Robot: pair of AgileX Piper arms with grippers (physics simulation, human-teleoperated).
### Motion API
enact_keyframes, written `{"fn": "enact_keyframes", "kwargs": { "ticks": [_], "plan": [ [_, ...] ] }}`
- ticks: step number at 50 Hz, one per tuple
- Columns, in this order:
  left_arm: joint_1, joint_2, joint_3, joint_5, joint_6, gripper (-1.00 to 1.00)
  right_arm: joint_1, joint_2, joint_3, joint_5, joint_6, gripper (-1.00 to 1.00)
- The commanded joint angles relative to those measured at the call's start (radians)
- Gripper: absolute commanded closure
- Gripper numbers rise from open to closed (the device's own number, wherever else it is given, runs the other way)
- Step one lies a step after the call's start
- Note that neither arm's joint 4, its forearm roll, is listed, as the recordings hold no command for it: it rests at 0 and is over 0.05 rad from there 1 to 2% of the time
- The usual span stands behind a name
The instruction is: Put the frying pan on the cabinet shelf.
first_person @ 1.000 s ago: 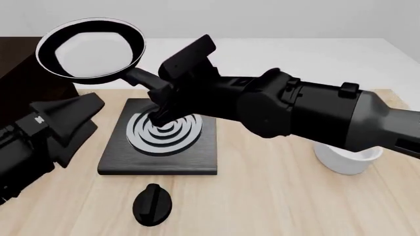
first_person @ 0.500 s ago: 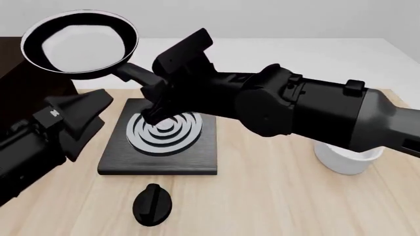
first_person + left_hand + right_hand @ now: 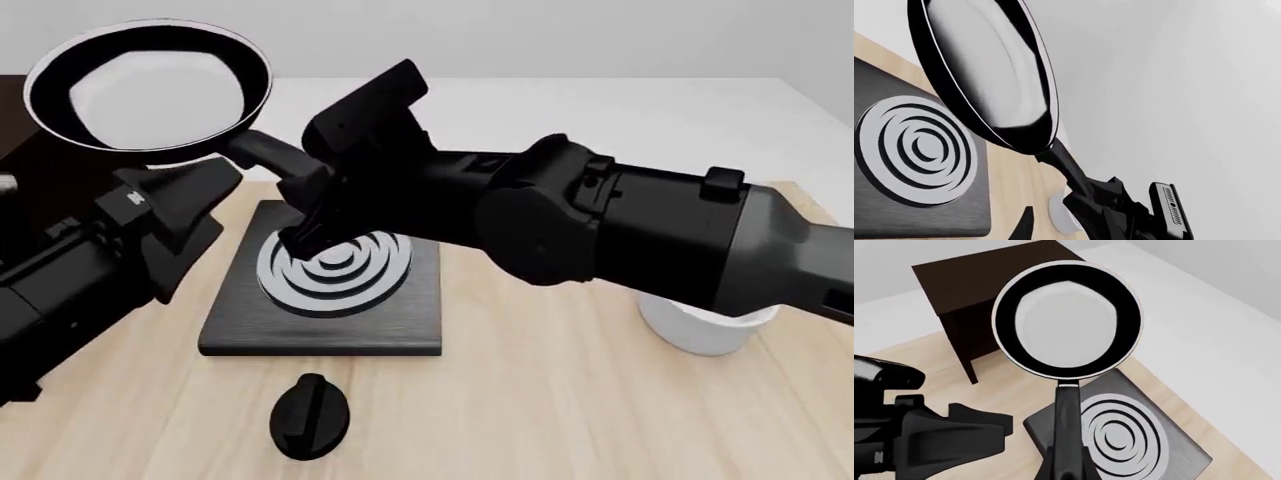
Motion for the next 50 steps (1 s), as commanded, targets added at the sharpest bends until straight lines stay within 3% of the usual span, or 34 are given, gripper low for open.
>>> {"fn": "enact_keyframes", "kwargs": {
  "ticks": [1,11,46,48,50],
  "plan": [
    [0.003,0.041,0.004,-0.04,-0.012,-1.0,0.007,-0.02,-0.016,-0.017,0.014,1.0],
    [0.056,0.084,-0.01,-0.078,-0.033,-1.0,0.009,-0.018,-0.001,-0.037,0.023,1.0],
    [0.023,0.185,-0.004,-0.177,-0.093,-1.0,0.035,-0.03,0.032,-0.063,0.056,1.0],
    [0.004,0.198,0.014,-0.21,-0.131,-1.0,0.035,-0.033,0.037,-0.066,0.059,1.0],
    [0.006,0.2,-0.004,-0.19,-0.108,-1.0,0.037,-0.034,0.038,-0.066,0.059,1.0]
  ]
}}
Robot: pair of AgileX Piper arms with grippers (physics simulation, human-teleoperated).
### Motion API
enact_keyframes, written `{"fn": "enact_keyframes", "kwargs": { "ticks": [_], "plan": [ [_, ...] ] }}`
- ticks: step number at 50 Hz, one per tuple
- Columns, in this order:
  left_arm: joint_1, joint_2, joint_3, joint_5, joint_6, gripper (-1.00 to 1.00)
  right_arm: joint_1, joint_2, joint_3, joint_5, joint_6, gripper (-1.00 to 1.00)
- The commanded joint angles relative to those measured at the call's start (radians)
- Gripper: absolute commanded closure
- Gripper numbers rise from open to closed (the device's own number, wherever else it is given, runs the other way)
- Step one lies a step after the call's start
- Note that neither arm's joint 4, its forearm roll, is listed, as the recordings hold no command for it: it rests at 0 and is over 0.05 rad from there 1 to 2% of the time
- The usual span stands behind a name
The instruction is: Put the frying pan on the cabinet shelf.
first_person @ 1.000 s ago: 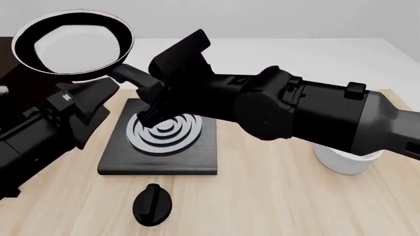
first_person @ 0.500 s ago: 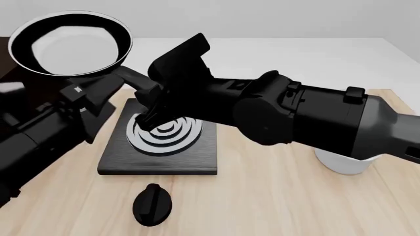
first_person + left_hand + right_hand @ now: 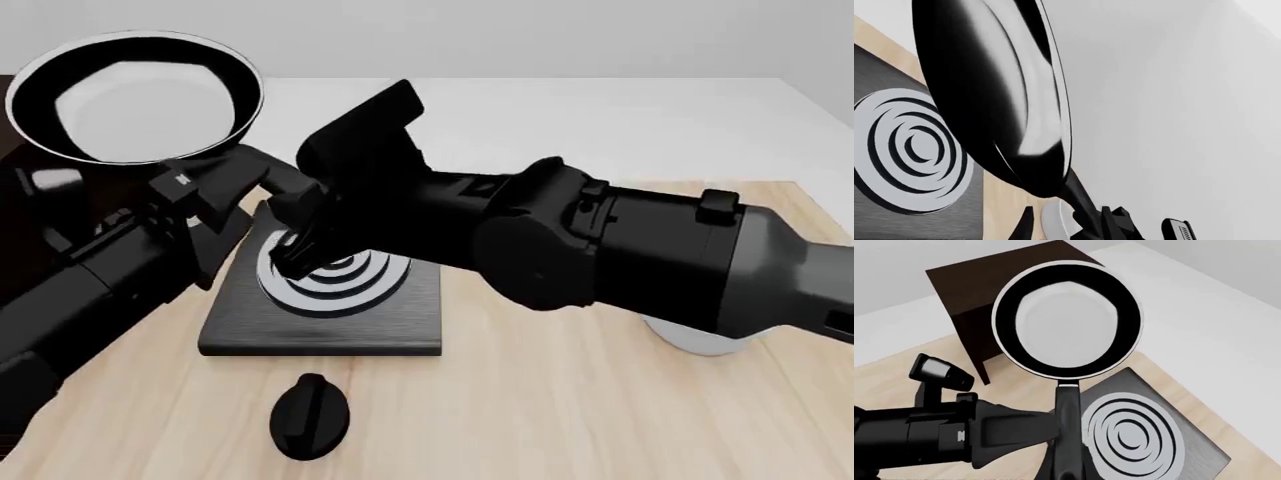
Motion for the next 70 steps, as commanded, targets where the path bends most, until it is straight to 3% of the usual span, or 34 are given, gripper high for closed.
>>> {"fn": "enact_keyframes", "kwargs": {
  "ticks": [1,19,44,45,68,69,70],
  "plan": [
    [-0.011,0.034,-0.011,-0.017,-0.009,-1.0,0.009,-0.026,-0.009,-0.017,0.018,1.0],
    [-0.036,0.108,-0.023,-0.075,-0.035,-1.0,0.022,-0.028,0.007,-0.041,0.025,1.0],
    [-0.048,0.135,-0.096,-0.052,-0.026,-1.0,0.026,-0.031,0.026,-0.06,0.034,1.0],
    [-0.049,0.135,-0.096,-0.053,-0.026,1.0,0.026,-0.031,0.026,-0.059,0.035,1.0],
    [-0.028,0.141,-0.096,-0.064,-0.043,1.0,0.019,-0.055,0.034,-0.071,0.015,1.0],
    [-0.024,0.142,-0.097,-0.065,-0.045,1.0,0.017,-0.058,0.035,-0.072,0.011,-1.0],
    [-0.021,0.142,-0.097,-0.066,-0.045,1.0,0.019,-0.064,0.036,-0.068,0.005,-1.0]
  ]
}}
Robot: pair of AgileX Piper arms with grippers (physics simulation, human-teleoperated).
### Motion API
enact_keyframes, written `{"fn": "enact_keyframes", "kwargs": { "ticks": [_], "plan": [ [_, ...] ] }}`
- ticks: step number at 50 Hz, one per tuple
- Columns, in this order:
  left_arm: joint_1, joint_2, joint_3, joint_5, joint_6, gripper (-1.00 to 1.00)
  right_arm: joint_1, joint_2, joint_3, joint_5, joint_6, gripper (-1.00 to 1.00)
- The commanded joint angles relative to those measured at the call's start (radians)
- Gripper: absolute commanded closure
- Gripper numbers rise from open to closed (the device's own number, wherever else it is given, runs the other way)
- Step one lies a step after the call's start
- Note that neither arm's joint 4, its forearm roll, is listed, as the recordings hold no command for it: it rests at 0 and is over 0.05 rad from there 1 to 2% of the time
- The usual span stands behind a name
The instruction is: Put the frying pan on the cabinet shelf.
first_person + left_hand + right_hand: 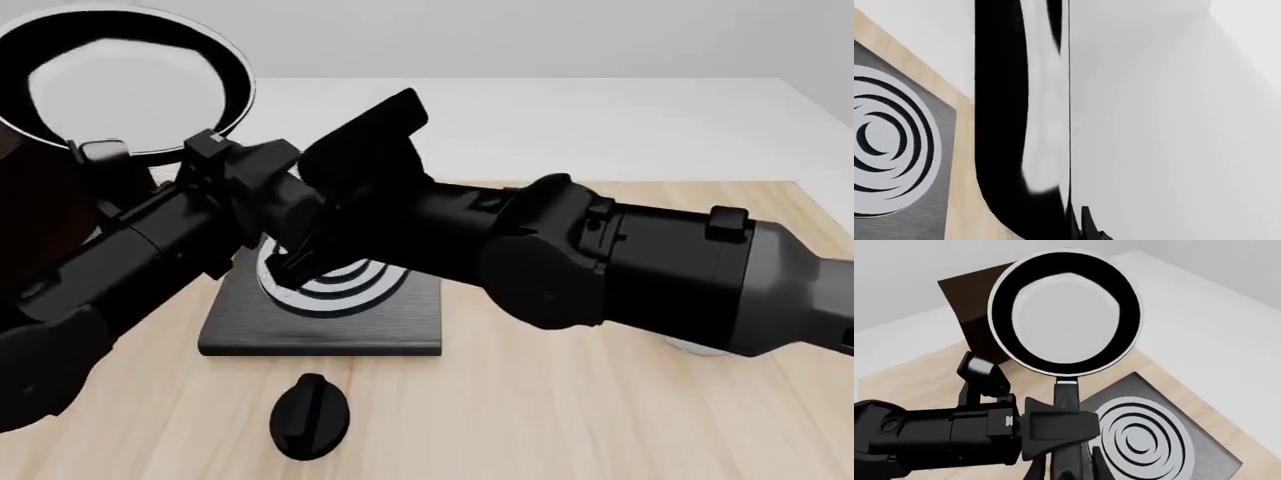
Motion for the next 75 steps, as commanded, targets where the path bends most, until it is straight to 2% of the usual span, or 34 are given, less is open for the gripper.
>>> {"fn": "enact_keyframes", "kwargs": {
  "ticks": [1,2,3,4,7,14,20,24,27,28,32,35,38,41,43,44,47,48,50,52,54,62,68,71,73,75],
  "plan": [
    [0.043,0.008,-0.002,-0.001,0.011,1.0,0.0,-0.049,-0.009,-0.002,-0.016,-1.0],
    [0.045,0.008,-0.001,-0.003,0.009,1.0,-0.002,-0.057,-0.009,0.001,-0.017,-1.0],
    [0.046,0.007,-0.001,-0.003,0.01,1.0,-0.015,-0.06,-0.018,0.017,-0.052,-1.0],
    [0.048,0.006,0.0,-0.005,0.009,1.0,-0.015,-0.069,-0.015,0.019,-0.063,-1.0],
    [0.055,0.009,0.002,-0.01,0.009,1.0,-0.026,-0.112,0.001,0.016,-0.027,-1.0],
    [0.064,0.003,0.004,-0.011,0.011,1.0,-0.062,-0.204,0.046,0.021,-0.018,-1.0],
    [0.08,-0.009,0.002,-0.008,0.004,1.0,-0.094,-0.309,0.075,0.037,-0.032,-1.0],
    [0.097,-0.014,0.001,-0.007,0.001,1.0,-0.15,-0.407,0.1,0.058,-0.062,-1.0],
    [0.114,-0.02,0.0,-0.007,-0.005,1.0,-0.208,-0.489,0.132,0.084,-0.064,-1.0],
    [0.118,-0.024,0.001,-0.007,-0.008,1.0,-0.239,-0.538,0.154,0.082,-0.085,-1.0],
    [0.149,-0.028,-0.001,-0.011,-0.017,1.0,-0.344,-0.646,0.192,0.124,-0.043,-1.0],
    [0.169,-0.032,-0.004,-0.009,-0.021,1.0,-0.412,-0.719,0.234,0.137,-0.065,-1.0],
    [0.188,-0.037,-0.017,0.006,-0.01,1.0,-0.454,-0.77,0.288,0.141,-0.026,-1.0],
    [0.226,-0.034,-0.015,-0.006,-0.031,1.0,-0.494,-0.806,0.332,0.141,-0.005,-1.0],
    [0.253,-0.025,0.002,-0.022,-0.061,1.0,-0.534,-0.839,0.373,0.133,-0.008,-1.0],
    [0.264,-0.028,0.0,-0.019,-0.05,1.0,-0.554,-0.852,0.389,0.129,-0.012,-1.0],
    [0.297,-0.026,0.0,-0.022,-0.045,1.0,-0.548,-0.88,0.413,0.133,0.019,-1.0],
    [0.298,-0.024,0.002,-0.029,-0.048,1.0,-0.558,-0.902,0.416,0.131,0.034,-1.0],
    [0.316,-0.022,0.011,-0.05,-0.066,1.0,-0.578,-0.943,0.417,0.143,0.024,-1.0],
    [0.319,-0.033,0.007,-0.047,-0.056,1.0,-0.601,-0.967,0.418,0.158,0.057,-1.0],
    [0.325,-0.03,0.003,-0.038,-0.045,1.0,-0.611,-0.979,0.43,0.164,0.054,-1.0],
    [0.391,0.007,-0.019,-0.057,-0.081,1.0,-0.631,-1.022,0.466,0.193,0.057,-1.0],
    [0.442,0.079,-0.044,-0.109,-0.163,1.0,-0.638,-1.026,0.478,0.197,0.062,-1.0],
    [0.451,0.1,-0.067,-0.11,-0.165,1.0,-0.64,-1.028,0.469,0.204,0.066,-1.0],
    [0.458,0.12,-0.059,-0.135,-0.193,1.0,-0.639,-1.026,0.471,0.203,0.068,-1.0],
    [0.461,0.124,-0.068,-0.128,-0.194,1.0,-0.634,-1.018,0.474,0.204,0.094,-1.0]
  ]
}}
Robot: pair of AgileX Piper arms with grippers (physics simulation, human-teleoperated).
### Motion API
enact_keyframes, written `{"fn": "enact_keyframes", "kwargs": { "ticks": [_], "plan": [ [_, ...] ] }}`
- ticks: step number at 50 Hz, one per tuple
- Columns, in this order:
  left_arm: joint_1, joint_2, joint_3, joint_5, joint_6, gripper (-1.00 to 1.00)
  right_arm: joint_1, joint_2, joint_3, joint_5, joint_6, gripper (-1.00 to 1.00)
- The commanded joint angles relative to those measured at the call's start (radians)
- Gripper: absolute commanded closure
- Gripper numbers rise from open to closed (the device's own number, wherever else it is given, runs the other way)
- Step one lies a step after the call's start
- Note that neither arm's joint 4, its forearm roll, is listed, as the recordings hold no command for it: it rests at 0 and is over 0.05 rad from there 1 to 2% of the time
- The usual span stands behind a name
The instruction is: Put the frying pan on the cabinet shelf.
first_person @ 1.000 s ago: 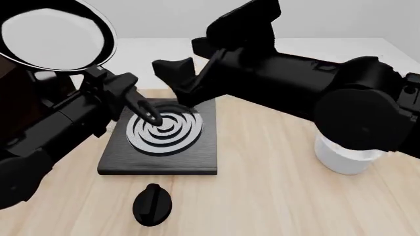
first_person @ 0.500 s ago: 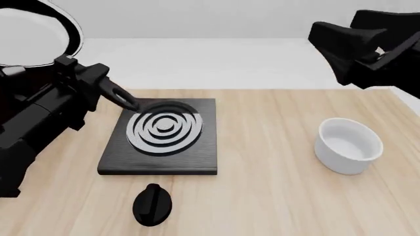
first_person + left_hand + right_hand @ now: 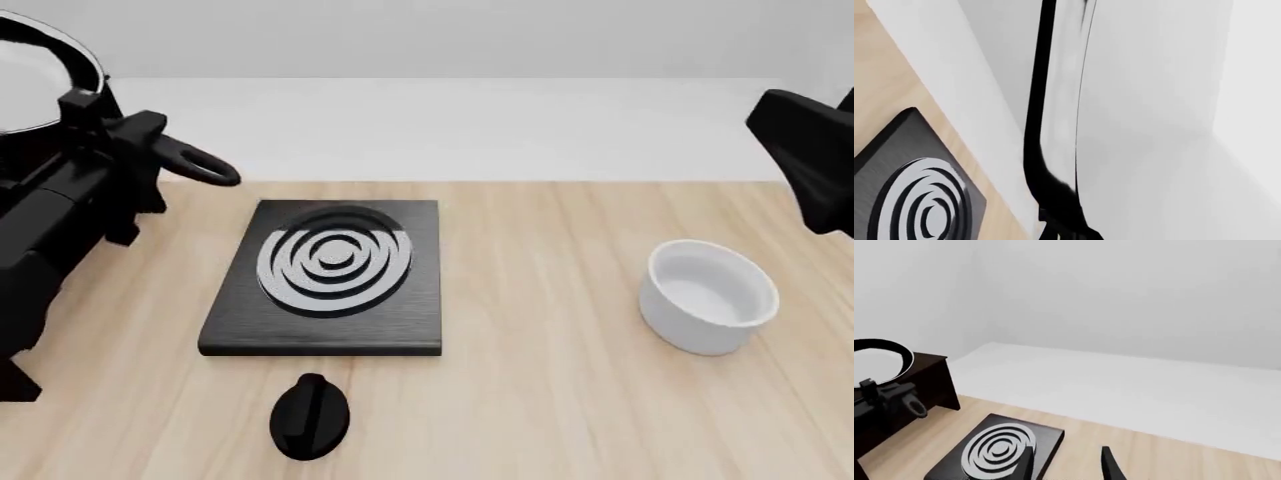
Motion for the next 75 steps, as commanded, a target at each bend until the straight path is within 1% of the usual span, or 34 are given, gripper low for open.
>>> {"fn": "enact_keyframes", "kwargs": {
  "ticks": [1,6,11,16,18,20,23,26,27,32,38,43,44,46,47,51,54,68,72,75],
  "plan": [
    [0.059,0.062,-0.051,-0.057,-0.061,1.0,-0.021,-0.026,0.019,0.016,0.037,-1.0],
    [0.074,0.097,-0.063,-0.085,-0.078,1.0,-0.023,-0.035,0.029,0.015,0.037,-1.0],
    [0.11,0.139,-0.086,-0.128,-0.127,1.0,-0.027,-0.05,0.049,0.014,0.045,-1.0],
    [0.136,0.172,-0.127,-0.12,-0.126,1.0,-0.031,-0.062,0.064,0.018,0.055,-1.0],
    [0.144,0.176,-0.131,-0.141,-0.132,1.0,-0.032,-0.066,0.07,0.018,0.056,-1.0],
    [0.147,0.185,-0.141,-0.135,-0.125,1.0,-0.035,-0.07,0.074,0.018,0.061,-1.0],
    [0.162,0.212,-0.146,-0.159,-0.139,1.0,-0.04,-0.074,0.072,0.024,0.063,-1.0],
    [0.176,0.234,-0.159,-0.159,-0.135,1.0,-0.044,-0.075,0.068,0.028,0.062,-1.0],
    [0.18,0.243,-0.161,-0.164,-0.139,1.0,-0.06,-0.086,0.061,0.036,0.07,-1.0],
    [0.202,0.278,-0.16,-0.199,-0.167,1.0,-0.062,-0.092,0.066,0.04,0.071,-1.0],
    [0.209,0.315,-0.178,-0.208,-0.17,1.0,-0.075,-0.112,0.071,0.053,0.085,-1.0],
    [0.224,0.338,-0.224,-0.19,-0.165,1.0,-0.076,-0.133,0.074,0.069,0.09,-1.0],
    [0.226,0.339,-0.233,-0.186,-0.162,1.0,-0.08,-0.138,0.074,0.074,0.091,-1.0],
    [0.233,0.334,-0.254,-0.166,-0.132,1.0,-0.085,-0.148,0.072,0.083,0.095,-1.0],
    [0.233,0.336,-0.257,-0.164,-0.131,1.0,-0.085,-0.151,0.071,0.087,0.096,-1.0],
    [0.245,0.356,-0.278,-0.159,-0.135,1.0,-0.089,-0.163,0.076,0.096,0.097,-1.0],
    [0.255,0.376,-0.288,-0.176,-0.153,1.0,-0.091,-0.168,0.086,0.095,0.099,-1.0],
    [0.279,0.428,-0.327,-0.182,-0.163,1.0,-0.094,-0.165,0.087,0.094,0.102,-1.0],
    [0.291,0.456,-0.337,-0.193,-0.177,1.0,-0.093,-0.164,0.096,0.09,0.101,-1.0],
    [0.298,0.458,-0.349,-0.186,-0.167,1.0,-0.092,-0.163,0.096,0.091,0.1,-1.0]
  ]
}}
